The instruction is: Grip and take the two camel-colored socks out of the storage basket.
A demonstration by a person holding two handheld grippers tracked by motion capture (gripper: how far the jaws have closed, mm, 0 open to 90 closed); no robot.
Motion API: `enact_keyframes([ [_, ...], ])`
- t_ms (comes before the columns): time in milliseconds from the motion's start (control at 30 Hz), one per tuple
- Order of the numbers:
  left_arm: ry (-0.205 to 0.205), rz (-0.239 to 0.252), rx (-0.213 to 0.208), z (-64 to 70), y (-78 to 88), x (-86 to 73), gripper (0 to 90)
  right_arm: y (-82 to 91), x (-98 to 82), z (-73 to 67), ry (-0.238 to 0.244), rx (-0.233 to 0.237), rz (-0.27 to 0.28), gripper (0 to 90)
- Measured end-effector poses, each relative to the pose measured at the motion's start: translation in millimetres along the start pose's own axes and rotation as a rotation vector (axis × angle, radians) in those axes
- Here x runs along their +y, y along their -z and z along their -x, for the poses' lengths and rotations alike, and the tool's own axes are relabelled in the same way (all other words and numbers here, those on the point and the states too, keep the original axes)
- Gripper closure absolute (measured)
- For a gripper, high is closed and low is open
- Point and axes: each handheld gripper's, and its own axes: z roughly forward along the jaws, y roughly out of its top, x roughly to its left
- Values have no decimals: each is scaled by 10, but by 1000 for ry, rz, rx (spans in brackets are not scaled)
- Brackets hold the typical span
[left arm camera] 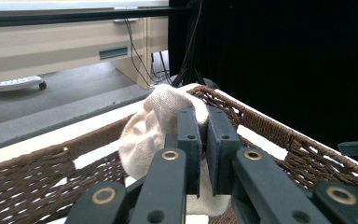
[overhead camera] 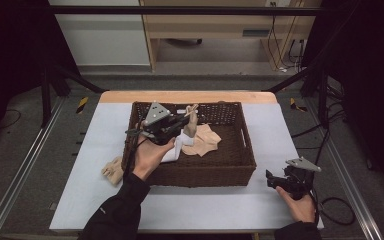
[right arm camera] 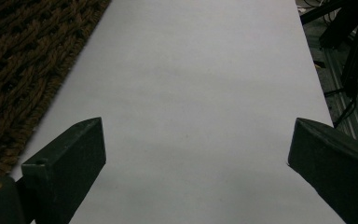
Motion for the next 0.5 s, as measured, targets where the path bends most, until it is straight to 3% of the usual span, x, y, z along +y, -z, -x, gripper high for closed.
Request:
enact_keyframes([
  [233, 15, 37, 15, -132, 314, 27, 848, 3, -1, -4, -1, -1, -1, 44],
  [500, 32, 65, 59, -321, 658, 2, 847, 4, -2, -4, -1, -2, -1, 44],
])
